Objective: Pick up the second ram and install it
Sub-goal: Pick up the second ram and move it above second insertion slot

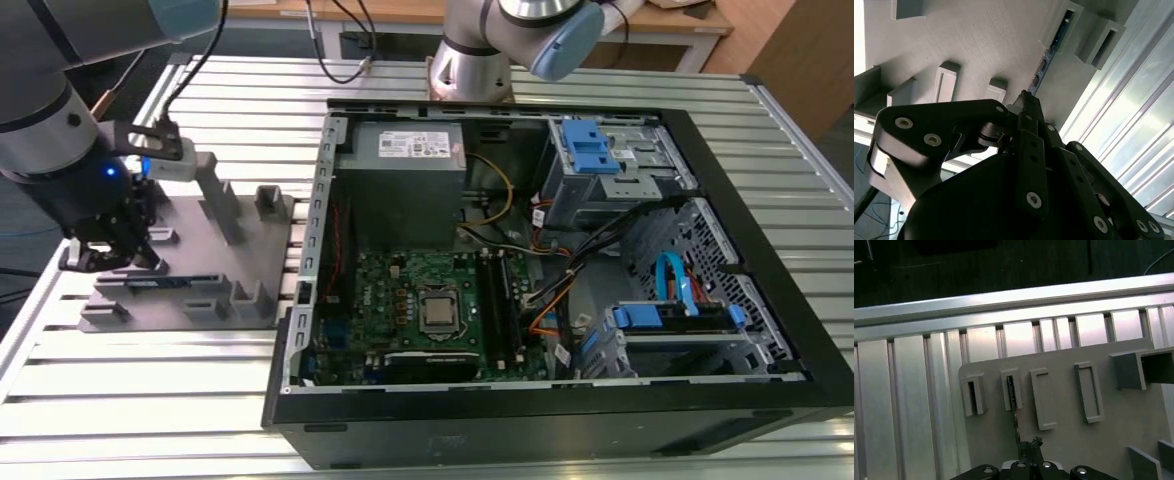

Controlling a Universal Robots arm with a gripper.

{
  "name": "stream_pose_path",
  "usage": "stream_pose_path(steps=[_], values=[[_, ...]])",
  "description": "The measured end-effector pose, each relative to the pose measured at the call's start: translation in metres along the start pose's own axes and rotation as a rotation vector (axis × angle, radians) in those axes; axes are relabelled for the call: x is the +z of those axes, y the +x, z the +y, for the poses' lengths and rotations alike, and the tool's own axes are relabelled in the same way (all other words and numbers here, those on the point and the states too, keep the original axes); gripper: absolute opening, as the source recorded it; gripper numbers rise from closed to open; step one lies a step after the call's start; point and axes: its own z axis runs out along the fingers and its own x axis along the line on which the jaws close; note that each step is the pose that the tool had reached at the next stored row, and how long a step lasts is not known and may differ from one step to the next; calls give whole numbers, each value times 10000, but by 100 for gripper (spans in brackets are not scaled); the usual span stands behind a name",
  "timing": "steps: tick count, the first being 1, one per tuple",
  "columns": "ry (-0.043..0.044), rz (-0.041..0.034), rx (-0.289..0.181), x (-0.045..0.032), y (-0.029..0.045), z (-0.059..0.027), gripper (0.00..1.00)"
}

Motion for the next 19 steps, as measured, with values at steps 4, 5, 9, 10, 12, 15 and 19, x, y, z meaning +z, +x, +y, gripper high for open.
stream_pose_path(steps=[4,5,9,10,12,15,19], values=[[-14,15,-483,0,0,0,11],[-17,19,-602,0,0,0,11],[-31,33,-1094,0,0,0,11],[-34,37,-1215,0,0,0,11],[-40,44,-1452,0,0,0,11],[-50,55,-1804,0,0,0,11],[-62,68,-2242,0,0,0,11]])
